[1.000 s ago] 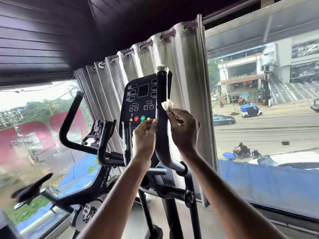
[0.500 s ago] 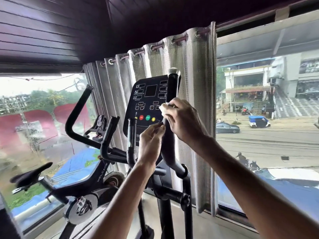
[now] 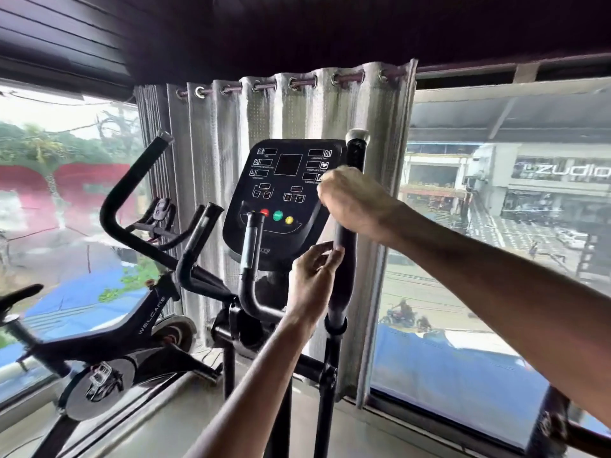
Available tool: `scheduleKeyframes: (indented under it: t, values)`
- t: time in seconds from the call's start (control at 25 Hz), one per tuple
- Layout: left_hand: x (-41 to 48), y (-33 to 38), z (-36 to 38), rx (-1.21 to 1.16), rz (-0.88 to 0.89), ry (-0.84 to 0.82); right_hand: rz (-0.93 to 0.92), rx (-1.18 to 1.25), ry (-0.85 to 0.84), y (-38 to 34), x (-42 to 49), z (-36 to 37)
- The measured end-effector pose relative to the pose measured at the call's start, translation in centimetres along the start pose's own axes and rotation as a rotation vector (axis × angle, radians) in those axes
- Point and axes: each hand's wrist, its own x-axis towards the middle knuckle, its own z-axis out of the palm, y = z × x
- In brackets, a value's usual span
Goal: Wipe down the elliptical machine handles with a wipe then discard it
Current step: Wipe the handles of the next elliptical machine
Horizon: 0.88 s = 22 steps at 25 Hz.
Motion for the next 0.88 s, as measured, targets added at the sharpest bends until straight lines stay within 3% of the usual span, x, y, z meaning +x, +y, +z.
scheduleKeyframes:
  t: [0.12,0.32,0.4,0.52,0.64,0.68,0.76,0.84,0.88]
  values:
    - [0.1,-0.1,-0.1,-0.035,0.005,-0.017,-0.011,0.000,-0.075,-0.8,0.1,0.2]
    - [0.1,-0.3,-0.6,-0.056,0.007,-0.075,0.087,0.070,0.104,0.6,-2.3,1.6]
    - [0.1,-0.3,-0.9,-0.067,-0.005,-0.085,0.243,0.298,0.332,0.3,-4.9,3.5]
    - [-0.1,-0.2,-1.0,-0.066,-0.016,-0.113,0.652,0.644,0.630,-1.4,-7.9,6.9]
    - [0.0,-0.1,-1.1,-0.061,0.024,-0.110,0.966,1.435,0.753,-3.8,-8.3,8.8]
    - [0.0,-0.2,-1.1,-0.053,0.038,-0.107,0.998,1.714,0.744,-4.0,-8.2,9.6]
    - [0.0,-0.2,-1.0,-0.031,0.053,-0.113,1.040,2.024,0.610,-4.0,-8.1,10.5]
    - [0.0,-0.2,-1.1,-0.018,0.065,-0.118,1.083,2.146,0.496,-4.3,-8.0,10.6]
    - [0.0,-0.2,-1.1,-0.017,0.063,-0.119,1.091,2.156,0.525,-4.5,-8.0,10.6]
